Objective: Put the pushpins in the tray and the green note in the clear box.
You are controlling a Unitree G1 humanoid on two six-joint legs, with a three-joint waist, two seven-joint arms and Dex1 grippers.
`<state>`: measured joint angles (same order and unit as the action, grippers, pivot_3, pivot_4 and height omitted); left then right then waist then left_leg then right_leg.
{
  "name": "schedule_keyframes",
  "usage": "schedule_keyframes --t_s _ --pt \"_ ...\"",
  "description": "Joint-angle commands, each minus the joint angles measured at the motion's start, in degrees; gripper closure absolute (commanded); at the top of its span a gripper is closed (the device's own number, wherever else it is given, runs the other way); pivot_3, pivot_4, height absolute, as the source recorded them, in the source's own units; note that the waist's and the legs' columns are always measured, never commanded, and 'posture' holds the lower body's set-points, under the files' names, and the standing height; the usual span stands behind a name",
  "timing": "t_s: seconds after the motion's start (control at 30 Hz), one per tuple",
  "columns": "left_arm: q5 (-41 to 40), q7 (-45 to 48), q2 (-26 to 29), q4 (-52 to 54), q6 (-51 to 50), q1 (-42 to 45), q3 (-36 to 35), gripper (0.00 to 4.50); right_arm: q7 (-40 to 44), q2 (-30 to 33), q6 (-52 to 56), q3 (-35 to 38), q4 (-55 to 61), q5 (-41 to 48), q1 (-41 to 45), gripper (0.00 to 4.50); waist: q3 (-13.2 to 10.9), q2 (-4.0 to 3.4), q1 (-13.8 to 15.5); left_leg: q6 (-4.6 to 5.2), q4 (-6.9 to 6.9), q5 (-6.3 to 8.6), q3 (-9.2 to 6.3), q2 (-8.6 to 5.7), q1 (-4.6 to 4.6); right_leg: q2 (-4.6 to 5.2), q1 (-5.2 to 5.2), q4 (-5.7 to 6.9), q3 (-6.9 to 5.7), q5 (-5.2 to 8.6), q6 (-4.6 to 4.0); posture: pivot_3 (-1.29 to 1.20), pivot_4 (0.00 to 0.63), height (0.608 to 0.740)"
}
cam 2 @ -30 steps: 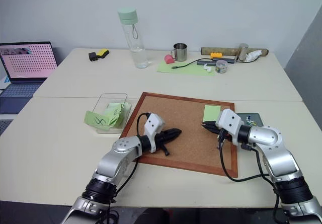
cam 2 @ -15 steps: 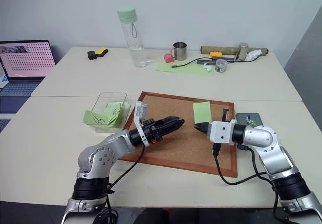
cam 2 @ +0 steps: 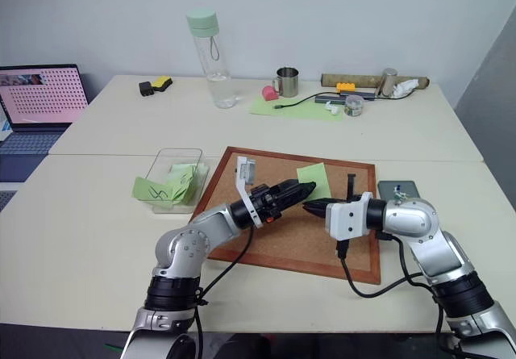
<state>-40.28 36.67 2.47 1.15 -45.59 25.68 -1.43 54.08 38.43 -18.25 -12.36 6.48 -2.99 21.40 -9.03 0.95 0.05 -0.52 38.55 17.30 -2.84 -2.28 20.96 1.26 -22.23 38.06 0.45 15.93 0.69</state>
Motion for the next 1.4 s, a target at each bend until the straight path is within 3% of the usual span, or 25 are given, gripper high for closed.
schedule_keyframes --t_s 0.03,0.57,0.87,1.17,1.4 --pt "-0.10 0.43 -0.29 0.34 1.67 1.21 0.47 1.67 0.35 0.47 -1.24 0.33 2.14 0.96 0.46 4.50 0.00 0.00 0.00 0.00 0.00 0.00 0.00 0.00 0.00 0.00 0.00 0.00 0.00 0.00 0.00 0.00 0.150 0.740" --pt "3.20 -0.27 0.28 -1.84 4.50 0.73 2.02 4.42 0.12 -0.13 -3.14 -0.03 0.90 1.15 0.65 4.50 0.00 0.00 0.01 0.00 0.02 0.00 0.00 0.00 0.00 0.00 0.00 0.00 0.00 0.00 0.00 0.00 0.150 0.740" --pt "8.31 -4.31 -0.75 -6.20 10.78 1.04 1.47 4.47 -1.14 -0.65 -1.17 2.29 2.63 3.67 0.81 4.50 0.00 0.01 0.03 0.00 0.03 0.00 0.00 0.00 0.00 0.00 0.00 0.00 0.00 0.00 0.00 0.00 0.150 0.740" --pt "9.45 -5.32 -1.04 -5.58 12.74 0.75 1.32 4.47 -5.69 3.28 15.86 15.25 1.74 10.95 -3.48 4.50 -0.01 0.01 0.58 0.01 0.09 0.01 -0.01 -0.01 0.05 0.01 0.01 -0.01 0.00 -0.01 0.00 0.00 0.150 0.740" --pt "10.18 -4.92 -0.44 -5.17 13.23 0.13 1.86 4.47 -11.41 6.83 30.57 22.09 -6.52 9.92 -7.01 4.50 -0.01 0.01 1.20 0.04 0.10 0.02 0.02 -0.01 0.08 0.01 0.01 0.00 0.03 -0.02 0.01 0.00 0.150 0.740"
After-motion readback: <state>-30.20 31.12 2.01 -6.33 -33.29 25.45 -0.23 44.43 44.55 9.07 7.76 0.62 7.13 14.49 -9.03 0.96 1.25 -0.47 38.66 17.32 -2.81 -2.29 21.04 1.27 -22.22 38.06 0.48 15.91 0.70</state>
